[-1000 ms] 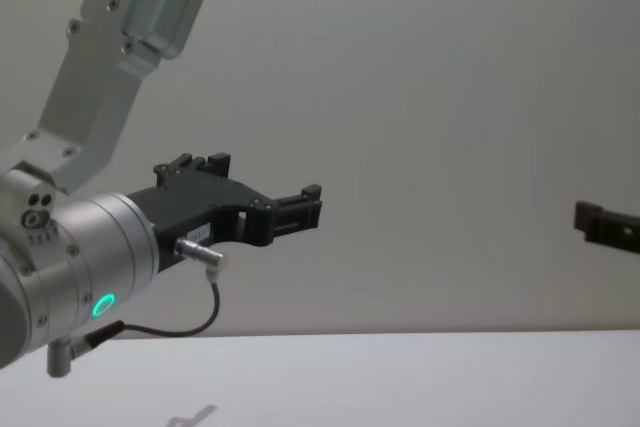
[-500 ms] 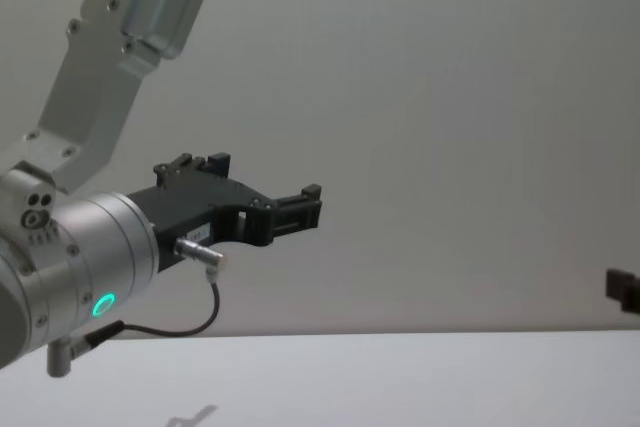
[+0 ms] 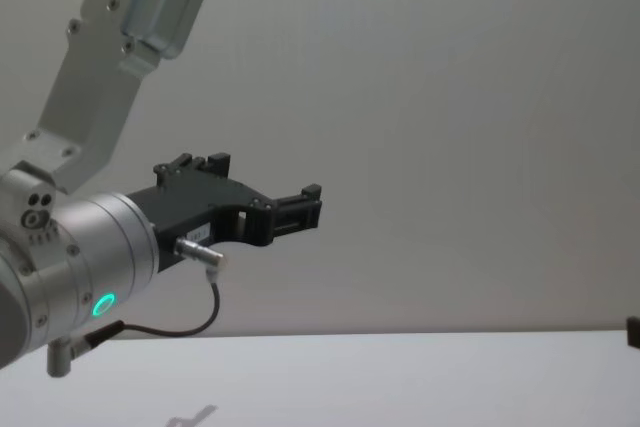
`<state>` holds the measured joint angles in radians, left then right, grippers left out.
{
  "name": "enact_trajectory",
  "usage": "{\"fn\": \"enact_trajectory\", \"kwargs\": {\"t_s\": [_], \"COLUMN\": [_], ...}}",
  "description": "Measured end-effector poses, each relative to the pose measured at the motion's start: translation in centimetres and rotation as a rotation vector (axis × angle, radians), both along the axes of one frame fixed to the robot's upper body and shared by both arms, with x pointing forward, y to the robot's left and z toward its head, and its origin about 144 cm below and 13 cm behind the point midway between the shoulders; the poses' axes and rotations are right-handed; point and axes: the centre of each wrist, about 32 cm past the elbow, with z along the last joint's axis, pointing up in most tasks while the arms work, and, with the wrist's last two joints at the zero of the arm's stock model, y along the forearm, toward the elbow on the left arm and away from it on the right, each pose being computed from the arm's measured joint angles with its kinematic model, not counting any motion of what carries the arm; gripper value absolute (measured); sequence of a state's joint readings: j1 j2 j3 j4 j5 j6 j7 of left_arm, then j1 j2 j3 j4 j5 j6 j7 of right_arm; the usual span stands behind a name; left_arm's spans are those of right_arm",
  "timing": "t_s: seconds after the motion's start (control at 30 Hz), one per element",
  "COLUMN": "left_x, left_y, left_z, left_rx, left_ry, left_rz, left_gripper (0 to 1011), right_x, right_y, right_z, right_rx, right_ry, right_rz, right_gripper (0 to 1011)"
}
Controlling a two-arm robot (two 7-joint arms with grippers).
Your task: Use the one hand to pick up the stamp and affix it onto the A4 paper.
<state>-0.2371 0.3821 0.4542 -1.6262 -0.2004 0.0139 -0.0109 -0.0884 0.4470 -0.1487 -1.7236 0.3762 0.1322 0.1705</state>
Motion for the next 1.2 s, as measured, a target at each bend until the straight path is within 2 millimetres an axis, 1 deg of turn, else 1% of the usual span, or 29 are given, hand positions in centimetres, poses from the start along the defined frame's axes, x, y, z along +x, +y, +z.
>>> {"fn": "enact_trajectory", "kwargs": {"t_s": [0.6, 1.2], "left_x": [0.0, 0.0], "left_y": [0.0, 0.0], "left_z": [0.0, 0.0], "left_rx": [0.0, 0.0], "left_ry": [0.0, 0.0], "left_rz": [0.0, 0.0], "left_gripper": [1001, 1001], "right_x": [-0.9, -0.9], "right_y": [-0.8, -1.1], "right_z": [-1.1, -1.6], "right_rx": [-0.054, -0.092], "right_ry": [0.068, 0.112], "right_rz": [-0.003, -0.007], "right_gripper": [1001, 1001]}}
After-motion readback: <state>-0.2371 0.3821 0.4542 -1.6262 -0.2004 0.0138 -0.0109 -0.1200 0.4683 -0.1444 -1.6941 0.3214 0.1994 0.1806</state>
